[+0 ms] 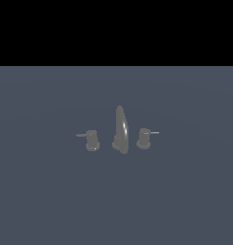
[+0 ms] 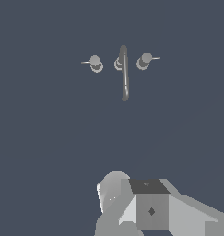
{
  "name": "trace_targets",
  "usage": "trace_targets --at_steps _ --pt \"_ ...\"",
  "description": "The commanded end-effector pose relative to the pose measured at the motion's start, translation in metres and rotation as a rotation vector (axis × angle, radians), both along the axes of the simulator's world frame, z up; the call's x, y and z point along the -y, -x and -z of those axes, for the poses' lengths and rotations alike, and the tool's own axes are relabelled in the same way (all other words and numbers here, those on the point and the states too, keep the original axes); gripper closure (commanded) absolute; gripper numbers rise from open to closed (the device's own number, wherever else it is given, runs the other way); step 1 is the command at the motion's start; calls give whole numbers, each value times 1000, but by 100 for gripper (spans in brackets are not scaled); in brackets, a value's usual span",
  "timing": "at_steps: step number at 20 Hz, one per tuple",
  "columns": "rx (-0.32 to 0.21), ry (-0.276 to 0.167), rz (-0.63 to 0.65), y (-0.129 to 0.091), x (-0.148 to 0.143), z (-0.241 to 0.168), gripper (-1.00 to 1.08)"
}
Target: Turn on the faucet by rotating a designated handle.
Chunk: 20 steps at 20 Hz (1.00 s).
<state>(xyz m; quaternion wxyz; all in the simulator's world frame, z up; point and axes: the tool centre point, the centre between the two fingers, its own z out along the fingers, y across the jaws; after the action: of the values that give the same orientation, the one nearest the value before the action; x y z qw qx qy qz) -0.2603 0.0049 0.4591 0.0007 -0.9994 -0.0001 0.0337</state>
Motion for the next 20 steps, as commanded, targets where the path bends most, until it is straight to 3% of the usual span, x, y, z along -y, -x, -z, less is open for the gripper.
trace_targets --at_steps 1,11,20 --pt "0 0 0 0 0 0 108" --pt "2 2 54 -4 -10 14 108" --pt "6 6 197 -16 -37 52 108"
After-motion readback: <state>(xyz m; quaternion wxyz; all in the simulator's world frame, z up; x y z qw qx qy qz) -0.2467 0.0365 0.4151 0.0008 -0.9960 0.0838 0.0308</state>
